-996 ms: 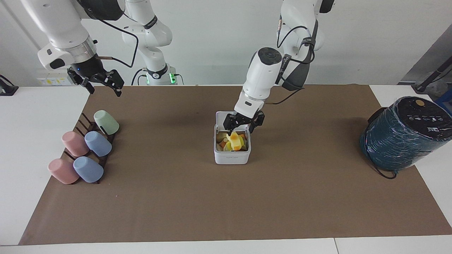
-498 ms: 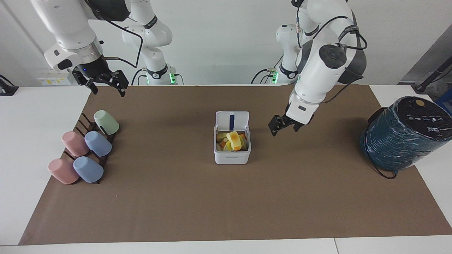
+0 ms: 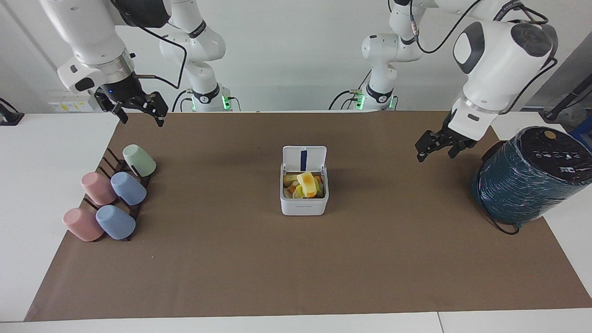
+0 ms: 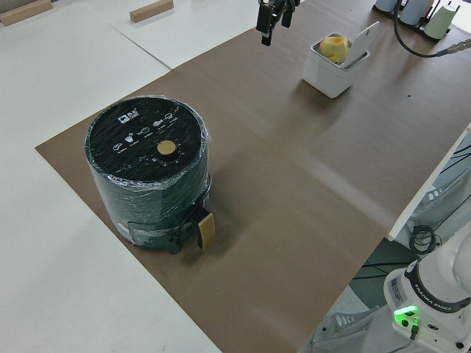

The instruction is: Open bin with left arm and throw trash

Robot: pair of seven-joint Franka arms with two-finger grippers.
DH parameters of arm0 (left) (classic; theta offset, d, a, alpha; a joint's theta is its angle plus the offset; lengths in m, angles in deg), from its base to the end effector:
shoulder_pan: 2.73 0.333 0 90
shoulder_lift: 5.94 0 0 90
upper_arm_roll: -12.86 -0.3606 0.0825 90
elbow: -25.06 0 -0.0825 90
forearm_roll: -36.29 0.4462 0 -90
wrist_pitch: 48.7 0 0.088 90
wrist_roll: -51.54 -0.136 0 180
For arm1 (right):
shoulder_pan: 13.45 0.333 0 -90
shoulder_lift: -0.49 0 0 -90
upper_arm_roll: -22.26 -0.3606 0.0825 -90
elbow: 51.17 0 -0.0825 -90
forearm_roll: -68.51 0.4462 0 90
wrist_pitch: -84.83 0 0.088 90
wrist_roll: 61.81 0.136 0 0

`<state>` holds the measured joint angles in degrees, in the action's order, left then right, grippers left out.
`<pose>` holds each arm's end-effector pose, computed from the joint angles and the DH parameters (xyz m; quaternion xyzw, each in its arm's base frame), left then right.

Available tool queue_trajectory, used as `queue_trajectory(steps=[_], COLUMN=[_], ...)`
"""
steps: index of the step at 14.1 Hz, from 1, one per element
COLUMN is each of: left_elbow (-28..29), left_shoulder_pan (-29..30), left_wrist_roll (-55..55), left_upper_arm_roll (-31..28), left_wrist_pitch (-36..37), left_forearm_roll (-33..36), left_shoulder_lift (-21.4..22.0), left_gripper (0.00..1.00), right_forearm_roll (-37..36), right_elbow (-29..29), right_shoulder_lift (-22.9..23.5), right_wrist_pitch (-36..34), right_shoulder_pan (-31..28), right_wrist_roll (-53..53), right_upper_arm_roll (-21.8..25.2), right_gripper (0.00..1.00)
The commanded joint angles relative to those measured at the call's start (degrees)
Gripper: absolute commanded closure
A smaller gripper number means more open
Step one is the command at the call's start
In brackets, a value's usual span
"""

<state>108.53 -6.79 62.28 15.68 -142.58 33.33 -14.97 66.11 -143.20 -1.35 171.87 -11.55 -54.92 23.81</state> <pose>0.6733 -0.0854 0.6056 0.9989 0.0354 0.0075 0.0312 0.5978 -0.0025 0.6366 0.9978 -0.0575 -0.0261 0.0222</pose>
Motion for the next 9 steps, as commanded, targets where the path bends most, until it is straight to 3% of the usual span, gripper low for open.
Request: queue_trajectory(steps=[1, 9], left_elbow=[0.6, 0.9], left_shoulder_pan=[1.0, 0.9], left_wrist_roll=[-2.3, -7.4], left_upper_arm_roll=[0.5, 0.6], left_wrist_pitch=[1.2, 4.7], left_forearm_roll=[1.5, 4.1], left_shoulder_lift=[2.0, 4.2], left_gripper=[0.00, 0.00], right_forearm_roll=[-0.2, -0.2], right_elbow=[-1.7, -1.7], right_shoulder_lift=[-1.6, -1.6], right_wrist_pitch=[0.1, 0.1], right_shoulder_pan=[-0.2, -0.2], right_wrist_roll=[0.0, 0.0], right_upper_arm_roll=[-0.2, -0.2], right_gripper=[0.00, 0.00])
